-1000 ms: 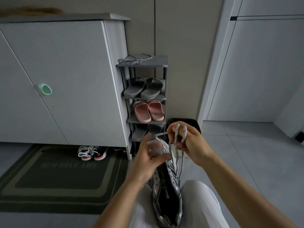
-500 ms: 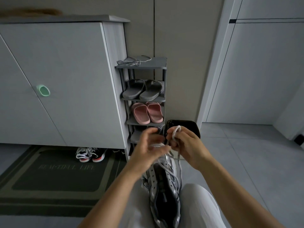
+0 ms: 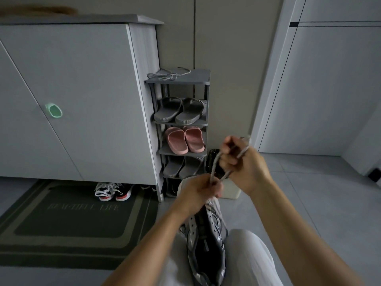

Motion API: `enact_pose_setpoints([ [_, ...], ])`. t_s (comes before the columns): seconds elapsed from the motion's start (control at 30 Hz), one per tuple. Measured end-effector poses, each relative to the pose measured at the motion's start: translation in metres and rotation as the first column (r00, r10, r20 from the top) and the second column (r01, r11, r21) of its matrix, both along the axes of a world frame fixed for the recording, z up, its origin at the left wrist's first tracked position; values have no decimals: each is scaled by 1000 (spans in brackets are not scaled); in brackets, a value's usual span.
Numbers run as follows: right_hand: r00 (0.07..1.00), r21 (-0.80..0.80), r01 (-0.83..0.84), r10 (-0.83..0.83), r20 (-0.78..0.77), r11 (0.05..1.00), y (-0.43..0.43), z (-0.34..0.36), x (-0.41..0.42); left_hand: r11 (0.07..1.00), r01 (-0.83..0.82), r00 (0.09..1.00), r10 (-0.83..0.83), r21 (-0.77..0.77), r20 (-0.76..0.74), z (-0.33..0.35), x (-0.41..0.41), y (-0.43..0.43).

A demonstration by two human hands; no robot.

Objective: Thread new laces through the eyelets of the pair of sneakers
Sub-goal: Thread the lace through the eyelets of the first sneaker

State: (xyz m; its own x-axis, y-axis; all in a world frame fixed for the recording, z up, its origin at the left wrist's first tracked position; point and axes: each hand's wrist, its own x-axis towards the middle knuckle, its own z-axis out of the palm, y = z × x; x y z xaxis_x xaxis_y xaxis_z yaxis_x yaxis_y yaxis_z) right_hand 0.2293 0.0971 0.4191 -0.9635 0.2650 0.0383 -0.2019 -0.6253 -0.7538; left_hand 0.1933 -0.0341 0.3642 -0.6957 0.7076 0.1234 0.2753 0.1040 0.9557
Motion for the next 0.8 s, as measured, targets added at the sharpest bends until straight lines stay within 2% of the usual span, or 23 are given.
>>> enact_pose_setpoints([
  [0.1,981,-51,192,-189,49,980,38,-3,4,998,-70,993,70,1,95,9,-20,-32],
  [0.23,875,6,454,-448,182,891,84,-26,15,980,-20,998,31,-198,55,17,-43,-84],
  [0.37,728,137,621,-632,266,772,110,-43,28,944,-255,966,259,-212,-5,14,-65,-136],
  [0.43,734,311,546,-624,269,778,105,-54,30,896,-400,916,397,-194,-52,10,-71,-148],
  [0.5,821,572,299,-511,255,764,81,-65,23,882,-450,893,441,-139,-89,10,-65,-136],
  [0.57,879,791,70,-412,239,608,46,-69,13,927,-363,926,347,-95,-148,17,-49,-106],
  [0.6,914,865,23,-362,185,501,28,-70,10,955,-275,950,253,-108,-185,20,-40,-89],
  [0.67,982,954,9,-184,48,300,-6,-69,6,979,-108,961,58,-173,-271,23,-26,-56],
  [0.7,996,962,28,-88,-4,271,-18,-70,4,983,-66,955,12,-174,-296,23,-21,-42],
  [0.73,999,954,27,-47,-13,298,-25,-70,2,988,-60,952,13,-145,-304,24,-17,-32],
  [0.8,997,875,5,-75,36,485,-23,-63,1,992,-103,964,80,-79,-254,28,-20,-27],
])
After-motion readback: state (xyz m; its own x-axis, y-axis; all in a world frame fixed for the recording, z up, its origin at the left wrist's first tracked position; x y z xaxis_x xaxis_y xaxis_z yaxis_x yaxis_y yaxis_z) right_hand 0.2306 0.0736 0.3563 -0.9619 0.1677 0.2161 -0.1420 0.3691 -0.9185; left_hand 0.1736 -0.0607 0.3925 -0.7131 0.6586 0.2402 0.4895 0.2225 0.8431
